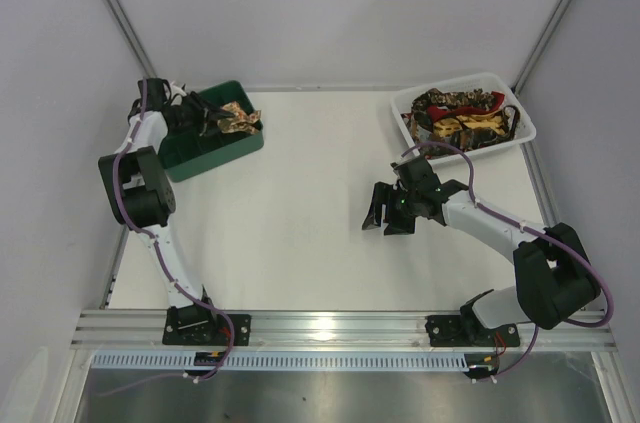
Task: Roll the ties
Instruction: Place the rolled tie into the container
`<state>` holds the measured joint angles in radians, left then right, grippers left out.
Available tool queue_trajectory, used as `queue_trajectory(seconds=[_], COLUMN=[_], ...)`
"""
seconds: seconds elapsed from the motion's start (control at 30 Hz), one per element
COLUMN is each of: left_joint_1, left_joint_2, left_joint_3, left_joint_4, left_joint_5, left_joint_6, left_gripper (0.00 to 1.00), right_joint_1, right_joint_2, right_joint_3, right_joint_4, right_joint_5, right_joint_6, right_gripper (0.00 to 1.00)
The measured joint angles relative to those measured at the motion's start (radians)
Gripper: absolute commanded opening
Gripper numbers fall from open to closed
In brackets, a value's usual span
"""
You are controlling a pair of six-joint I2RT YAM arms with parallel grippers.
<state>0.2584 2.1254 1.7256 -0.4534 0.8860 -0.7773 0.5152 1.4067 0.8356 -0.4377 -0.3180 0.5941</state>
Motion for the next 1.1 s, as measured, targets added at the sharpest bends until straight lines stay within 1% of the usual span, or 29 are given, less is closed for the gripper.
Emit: queue_trajectory(seconds=[0.47, 0.7, 0.9, 1.1], left_joint_1=[0.062, 0.063, 0.05, 0.002], left_joint_2=[0.035, 0.088, 0.104, 0.155], left_joint_3=[0.026, 0.126, 0.204, 0.335], left_joint_4=[-0.153, -0.241, -0.324, -0.438], left_joint_5=[-0.104, -0.161, -0.245, -0.353], left_joint_6=[0.085, 0.125, 0.16, 0.198], left_gripper=[0.01, 0.0, 0.0, 0.0], right_joint_1=[0.0, 0.0, 0.0, 0.0], right_joint_2=[0.011, 0.011, 0.018, 0.029], right_joint_3=[0.005, 0.005, 0.005, 0.005], right_joint_4=[0.0, 0.0, 0.003, 0.014], right_joint_5=[0.0, 0.0, -0.001, -0.005], right_joint_6=[0.0, 0.0, 0.0, 0.001], right_gripper=[0.7, 0.7, 0.7, 0.7])
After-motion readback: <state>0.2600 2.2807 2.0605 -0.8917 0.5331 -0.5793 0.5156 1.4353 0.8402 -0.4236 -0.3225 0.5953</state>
